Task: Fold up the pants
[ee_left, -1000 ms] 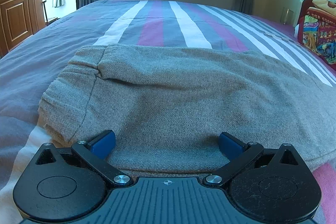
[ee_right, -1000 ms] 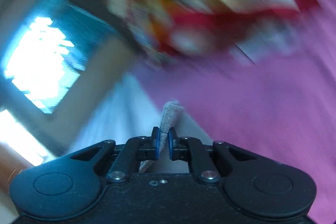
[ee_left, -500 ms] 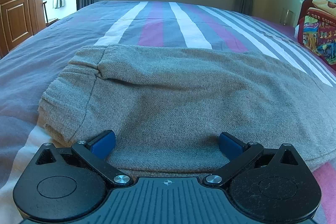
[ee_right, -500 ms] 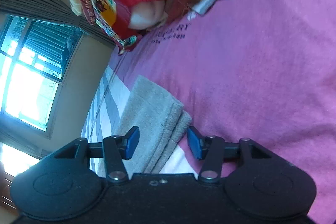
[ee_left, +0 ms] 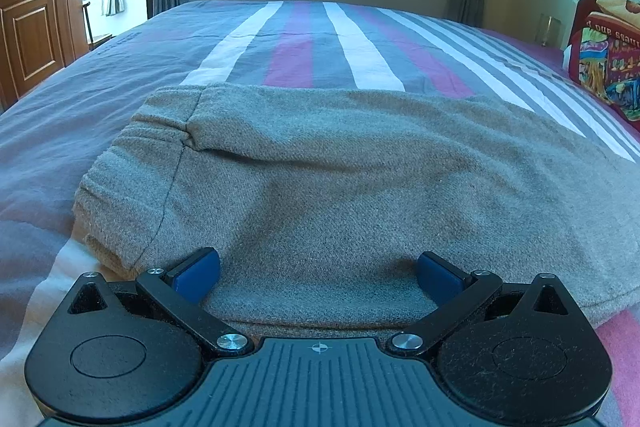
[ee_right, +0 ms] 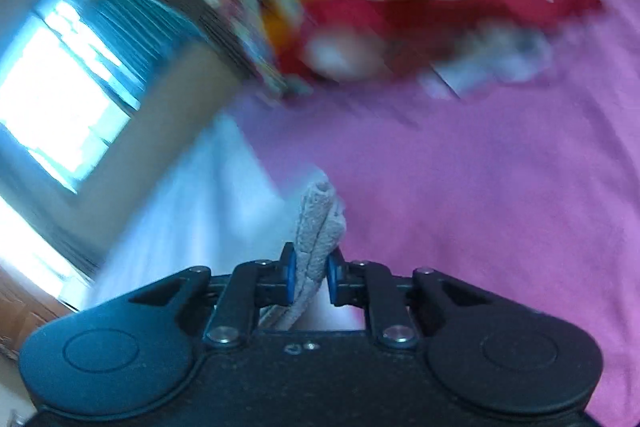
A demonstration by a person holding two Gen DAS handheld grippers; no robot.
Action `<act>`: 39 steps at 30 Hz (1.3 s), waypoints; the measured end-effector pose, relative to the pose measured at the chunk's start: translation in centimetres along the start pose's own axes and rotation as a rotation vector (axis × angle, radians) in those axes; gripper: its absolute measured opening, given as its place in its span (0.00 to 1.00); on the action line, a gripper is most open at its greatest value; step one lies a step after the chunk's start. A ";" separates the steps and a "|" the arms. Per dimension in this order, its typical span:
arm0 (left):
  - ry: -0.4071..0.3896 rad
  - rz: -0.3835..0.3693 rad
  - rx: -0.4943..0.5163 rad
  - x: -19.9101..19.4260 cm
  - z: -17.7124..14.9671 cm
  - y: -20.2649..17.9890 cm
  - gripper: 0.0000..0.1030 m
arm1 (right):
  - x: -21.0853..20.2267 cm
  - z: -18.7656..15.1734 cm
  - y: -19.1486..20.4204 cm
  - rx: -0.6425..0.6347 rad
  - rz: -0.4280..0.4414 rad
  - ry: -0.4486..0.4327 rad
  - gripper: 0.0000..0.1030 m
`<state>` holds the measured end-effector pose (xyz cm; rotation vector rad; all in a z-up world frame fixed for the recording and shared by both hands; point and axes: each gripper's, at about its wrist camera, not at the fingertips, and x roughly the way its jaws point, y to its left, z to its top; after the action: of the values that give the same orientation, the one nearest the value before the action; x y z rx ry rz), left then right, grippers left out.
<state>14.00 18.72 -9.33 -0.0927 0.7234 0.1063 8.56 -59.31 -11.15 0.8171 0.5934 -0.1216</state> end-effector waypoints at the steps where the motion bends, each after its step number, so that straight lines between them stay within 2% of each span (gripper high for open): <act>1: 0.004 0.003 0.000 0.0 0.1 0.0 1.00 | 1.1 -0.7 -1.4 0.051 -0.006 0.031 0.12; 4: 0.001 0.005 0.000 0.1 0.1 0.0 1.00 | 1.3 -0.9 -0.9 0.066 -0.003 0.003 0.13; 7: -0.004 0.020 0.006 -0.1 0.2 -0.3 1.00 | 1.5 -0.8 -1.0 0.071 0.000 0.019 0.13; 10: -0.037 0.090 0.018 -1.6 0.8 -1.1 1.00 | 1.4 -0.3 -0.5 0.063 -0.021 0.039 0.13; 13: -0.091 0.116 -0.010 -4.0 0.6 -0.9 1.00 | 1.4 0.4 1.1 -0.005 -0.070 0.049 0.13; 16: -0.044 0.179 -0.055 -5.3 -0.5 0.5 1.00 | 1.1 0.9 3.2 -0.071 -0.099 0.040 0.13; 18: -0.009 0.224 -0.099 -5.9 -1.5 1.8 1.00 | 1.0 1.2 5.1 -0.123 -0.110 0.031 0.14; 21: 0.022 0.233 -0.184 -6.6 -3.5 3.8 1.00 | 1.0 1.7 8.4 -0.208 -0.113 0.022 0.14; 25: 0.009 0.233 -0.180 -6.8 -6.0 4.4 1.00 | 1.9 1.9 14.8 -0.340 -0.078 0.011 0.14; 27: 0.010 0.240 -0.174 -6.9 -6.0 4.4 1.00 | 2.7 1.4 18.6 -0.409 -0.044 0.019 0.14; 33: 0.033 0.195 -0.191 -8.2 -6.3 4.6 1.00 | 5.3 -2.7 29.2 -0.571 0.095 0.077 0.14; 36: 0.040 0.172 -0.212 -9.3 -6.8 5.2 1.00 | 6.5 -6.6 33.2 -0.665 0.164 0.135 0.14; 39: 0.032 0.190 -0.251 -10.2 -7.2 6.0 1.00 | 7.3 -11.3 35.7 -0.781 0.231 0.205 0.14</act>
<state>0.97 23.12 -8.20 -0.2657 0.7479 0.3776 21.07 -25.78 2.06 0.1304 0.6657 0.3924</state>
